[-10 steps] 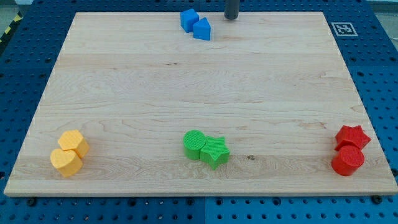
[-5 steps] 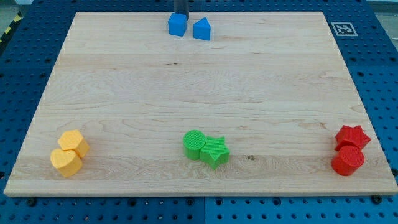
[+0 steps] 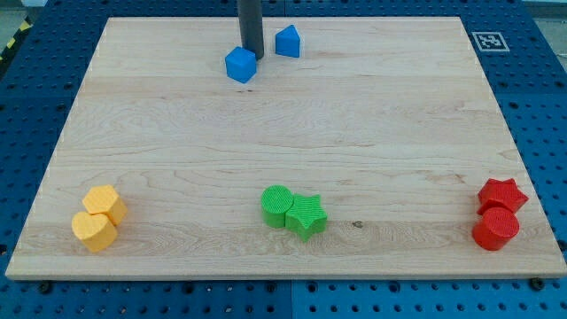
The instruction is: Push the blue cube towards the center left
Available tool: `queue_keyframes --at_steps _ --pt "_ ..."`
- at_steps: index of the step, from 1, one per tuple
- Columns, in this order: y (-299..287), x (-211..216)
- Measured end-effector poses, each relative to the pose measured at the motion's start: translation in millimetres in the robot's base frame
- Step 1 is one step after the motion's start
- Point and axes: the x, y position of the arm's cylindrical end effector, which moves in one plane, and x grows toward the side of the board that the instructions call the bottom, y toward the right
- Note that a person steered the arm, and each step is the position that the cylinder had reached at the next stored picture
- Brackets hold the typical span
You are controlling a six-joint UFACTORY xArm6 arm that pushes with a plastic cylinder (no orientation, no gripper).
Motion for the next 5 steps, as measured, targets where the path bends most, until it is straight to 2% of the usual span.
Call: queue_keyframes --at_steps 2,4,5 --pt "14 12" --pt "-23 14" --pt "-23 15"
